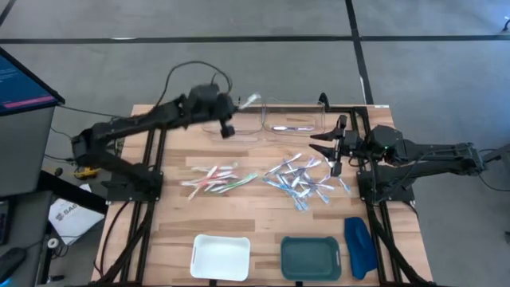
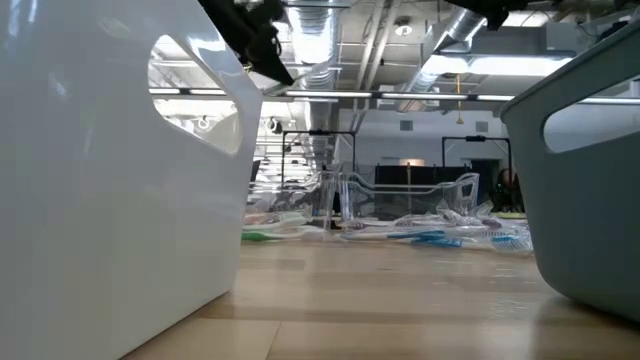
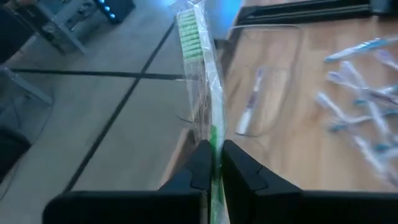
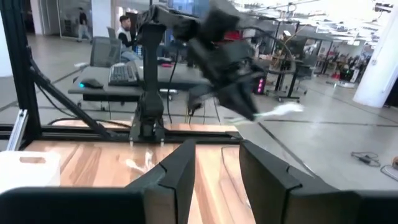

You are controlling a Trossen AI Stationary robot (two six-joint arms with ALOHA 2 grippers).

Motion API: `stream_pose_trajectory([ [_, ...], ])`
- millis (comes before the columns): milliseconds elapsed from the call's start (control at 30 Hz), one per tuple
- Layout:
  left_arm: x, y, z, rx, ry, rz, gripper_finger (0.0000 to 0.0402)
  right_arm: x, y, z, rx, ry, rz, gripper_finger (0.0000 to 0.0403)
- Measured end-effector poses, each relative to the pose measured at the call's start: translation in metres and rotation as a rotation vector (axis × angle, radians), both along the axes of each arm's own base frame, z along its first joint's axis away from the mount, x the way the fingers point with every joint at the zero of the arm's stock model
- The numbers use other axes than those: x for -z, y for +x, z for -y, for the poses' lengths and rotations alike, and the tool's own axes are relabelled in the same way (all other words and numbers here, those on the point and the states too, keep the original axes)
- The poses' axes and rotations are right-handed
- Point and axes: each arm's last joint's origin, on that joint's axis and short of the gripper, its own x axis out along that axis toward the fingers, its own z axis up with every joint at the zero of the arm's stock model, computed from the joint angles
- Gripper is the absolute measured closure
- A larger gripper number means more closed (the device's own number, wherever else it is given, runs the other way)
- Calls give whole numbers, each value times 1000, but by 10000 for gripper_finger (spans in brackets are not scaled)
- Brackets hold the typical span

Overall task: Pick & Place Toothbrushes
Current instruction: Put the green toothbrush into the left transparent bin

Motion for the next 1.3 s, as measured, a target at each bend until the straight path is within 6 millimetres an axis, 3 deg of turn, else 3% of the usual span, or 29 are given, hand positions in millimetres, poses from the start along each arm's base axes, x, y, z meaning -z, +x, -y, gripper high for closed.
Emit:
stream_pose_trajectory([
  [167, 15, 7, -52, 20, -17, -84, 393, 2, 2, 2, 14, -18, -16, 285],
  [400, 72, 15, -100, 116, -144, -428, 393, 3, 3, 4, 21, -25, -33, 285],
  [567, 98, 17, -109, 173, -231, -585, 394, 3, 3, 3, 20, -25, -33, 285],
  [933, 96, 19, -111, 221, -372, -433, 394, 3, 3, 3, 20, -25, -31, 285],
  [1300, 96, 12, -118, 179, -399, -419, 394, 3, 3, 3, 20, -25, -30, 285],
])
